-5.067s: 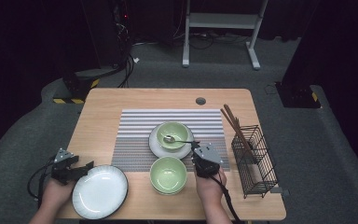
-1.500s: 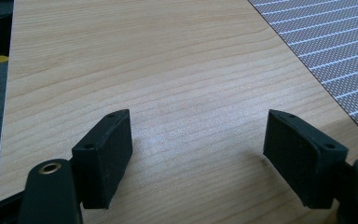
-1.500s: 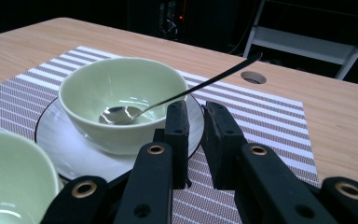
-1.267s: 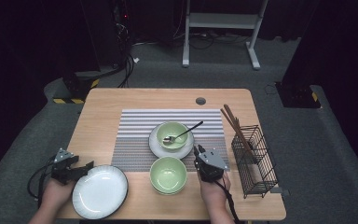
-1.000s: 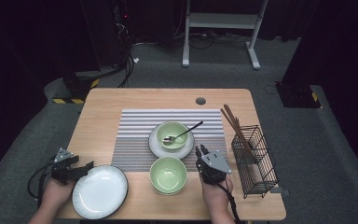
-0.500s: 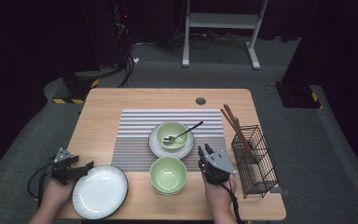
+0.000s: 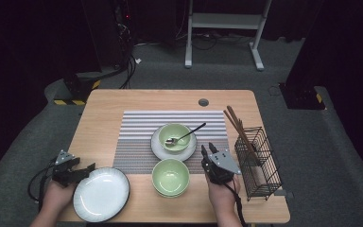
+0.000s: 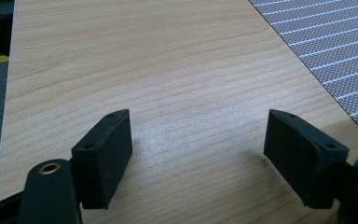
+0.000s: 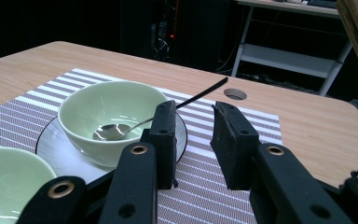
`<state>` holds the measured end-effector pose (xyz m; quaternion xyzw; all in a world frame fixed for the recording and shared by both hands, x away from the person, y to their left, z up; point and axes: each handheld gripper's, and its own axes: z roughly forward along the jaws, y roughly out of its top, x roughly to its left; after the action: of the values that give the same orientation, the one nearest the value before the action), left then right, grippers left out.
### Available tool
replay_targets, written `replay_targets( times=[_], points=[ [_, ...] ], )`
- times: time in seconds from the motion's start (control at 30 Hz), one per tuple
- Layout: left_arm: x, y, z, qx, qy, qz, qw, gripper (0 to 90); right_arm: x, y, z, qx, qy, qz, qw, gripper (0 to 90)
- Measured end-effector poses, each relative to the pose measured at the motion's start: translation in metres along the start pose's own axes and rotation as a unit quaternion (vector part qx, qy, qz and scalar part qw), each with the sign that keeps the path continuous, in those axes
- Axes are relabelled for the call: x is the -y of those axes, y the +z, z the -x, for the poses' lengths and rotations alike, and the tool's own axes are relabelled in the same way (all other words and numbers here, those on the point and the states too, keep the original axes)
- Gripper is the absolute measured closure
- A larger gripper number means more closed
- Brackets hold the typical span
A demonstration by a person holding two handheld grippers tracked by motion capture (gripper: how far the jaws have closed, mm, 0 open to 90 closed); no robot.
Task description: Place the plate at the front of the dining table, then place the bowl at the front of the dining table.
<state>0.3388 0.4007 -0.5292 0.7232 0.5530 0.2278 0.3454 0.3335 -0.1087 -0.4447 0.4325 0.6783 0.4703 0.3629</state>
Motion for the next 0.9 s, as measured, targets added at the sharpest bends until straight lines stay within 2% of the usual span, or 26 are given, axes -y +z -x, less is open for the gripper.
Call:
replay_targets(
  times=[0.17,0.53,0.9],
  points=[
    [0.0,0.0,0.0,0.001,0.0,0.0,1.0,23.4,-0.008,0.005,0.0,0.003,-0.012,-0.007,0.9999,68.5],
    [-0.001,0.001,-0.001,0.003,0.003,-0.001,1.0,22.9,-0.018,0.005,0.007,0.02,-0.005,0.003,0.9998,66.6],
    [0.0,0.001,0.0,0.001,0.001,-0.001,1.0,23.2,-0.032,0.003,0.015,0.027,0.004,0.018,0.9995,65.5]
  ],
)
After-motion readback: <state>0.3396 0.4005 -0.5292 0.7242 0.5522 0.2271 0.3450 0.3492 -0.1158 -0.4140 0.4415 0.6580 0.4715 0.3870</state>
